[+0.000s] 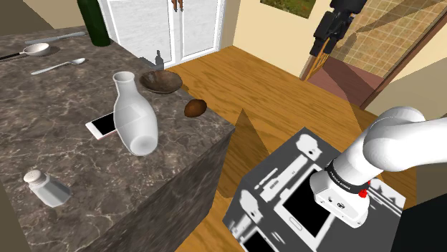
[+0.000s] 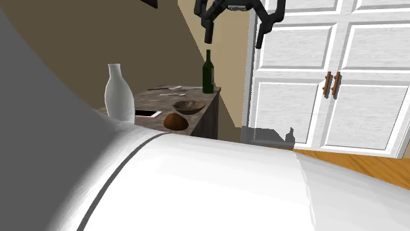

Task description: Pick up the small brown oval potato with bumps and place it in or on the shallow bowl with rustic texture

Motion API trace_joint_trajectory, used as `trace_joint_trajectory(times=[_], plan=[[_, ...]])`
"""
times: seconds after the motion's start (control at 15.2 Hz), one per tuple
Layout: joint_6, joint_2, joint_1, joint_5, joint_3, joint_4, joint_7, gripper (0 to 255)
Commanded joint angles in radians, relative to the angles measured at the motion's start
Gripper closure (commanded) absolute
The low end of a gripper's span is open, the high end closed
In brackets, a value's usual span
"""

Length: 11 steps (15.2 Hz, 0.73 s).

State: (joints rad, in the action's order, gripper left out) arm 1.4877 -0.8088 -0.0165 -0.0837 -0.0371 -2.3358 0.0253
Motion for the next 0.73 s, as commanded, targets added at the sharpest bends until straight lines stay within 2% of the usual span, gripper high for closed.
trace_joint_trajectory(times=[0.0,0.66], plan=[[0.000,0.000,0.000,0.000,0.000,0.000,0.000,0],[0.238,0.137,0.046,-0.214,0.228,-0.094,0.477,0]])
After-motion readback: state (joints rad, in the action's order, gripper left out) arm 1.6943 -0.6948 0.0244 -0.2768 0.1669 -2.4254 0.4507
